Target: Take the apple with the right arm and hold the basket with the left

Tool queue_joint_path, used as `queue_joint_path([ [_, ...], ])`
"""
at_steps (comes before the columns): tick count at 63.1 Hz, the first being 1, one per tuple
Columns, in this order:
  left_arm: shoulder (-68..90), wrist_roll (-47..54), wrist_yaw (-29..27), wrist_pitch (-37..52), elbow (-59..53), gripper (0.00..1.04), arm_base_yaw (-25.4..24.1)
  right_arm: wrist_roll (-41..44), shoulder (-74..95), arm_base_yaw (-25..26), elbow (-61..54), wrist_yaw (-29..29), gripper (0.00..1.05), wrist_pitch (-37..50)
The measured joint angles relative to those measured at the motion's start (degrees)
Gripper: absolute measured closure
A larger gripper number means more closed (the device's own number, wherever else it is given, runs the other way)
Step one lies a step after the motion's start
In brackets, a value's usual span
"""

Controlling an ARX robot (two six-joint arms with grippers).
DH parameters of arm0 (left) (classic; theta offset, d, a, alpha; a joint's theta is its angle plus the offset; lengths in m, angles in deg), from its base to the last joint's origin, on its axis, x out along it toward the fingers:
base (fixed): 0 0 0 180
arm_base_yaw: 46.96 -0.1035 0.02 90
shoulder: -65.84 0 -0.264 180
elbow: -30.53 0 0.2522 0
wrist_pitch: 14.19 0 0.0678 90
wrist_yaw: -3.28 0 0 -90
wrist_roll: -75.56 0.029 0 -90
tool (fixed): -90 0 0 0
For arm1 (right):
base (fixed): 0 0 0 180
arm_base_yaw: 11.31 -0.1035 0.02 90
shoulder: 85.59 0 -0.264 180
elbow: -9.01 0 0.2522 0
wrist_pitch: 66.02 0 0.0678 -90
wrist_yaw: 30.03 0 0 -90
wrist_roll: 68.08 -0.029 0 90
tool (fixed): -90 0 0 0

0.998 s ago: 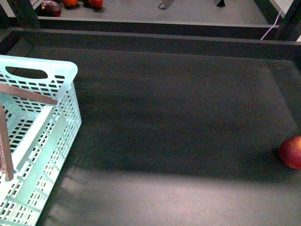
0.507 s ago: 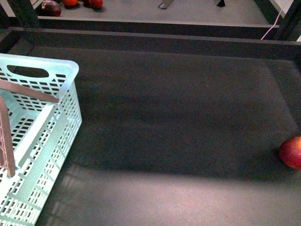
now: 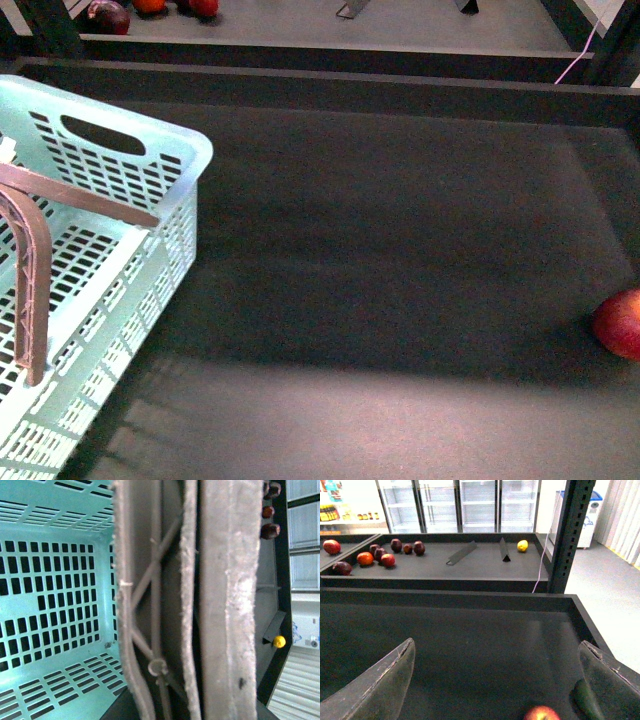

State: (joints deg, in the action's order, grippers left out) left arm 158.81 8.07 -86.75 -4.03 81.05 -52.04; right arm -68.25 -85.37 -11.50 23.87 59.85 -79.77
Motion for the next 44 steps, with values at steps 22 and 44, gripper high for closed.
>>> queue_joint_path([
  [22,-10.32,4.2,-1.73,-11.63,7.06,0.9,13.55,0.0,0.0,0.0,0.0,0.0,0.09,0.0],
  [44,-10.86,7.56,-4.26,-17.68,20.55,0.9,30.4,0.0,0.0,0.0,0.0,0.0,0.09,0.0],
])
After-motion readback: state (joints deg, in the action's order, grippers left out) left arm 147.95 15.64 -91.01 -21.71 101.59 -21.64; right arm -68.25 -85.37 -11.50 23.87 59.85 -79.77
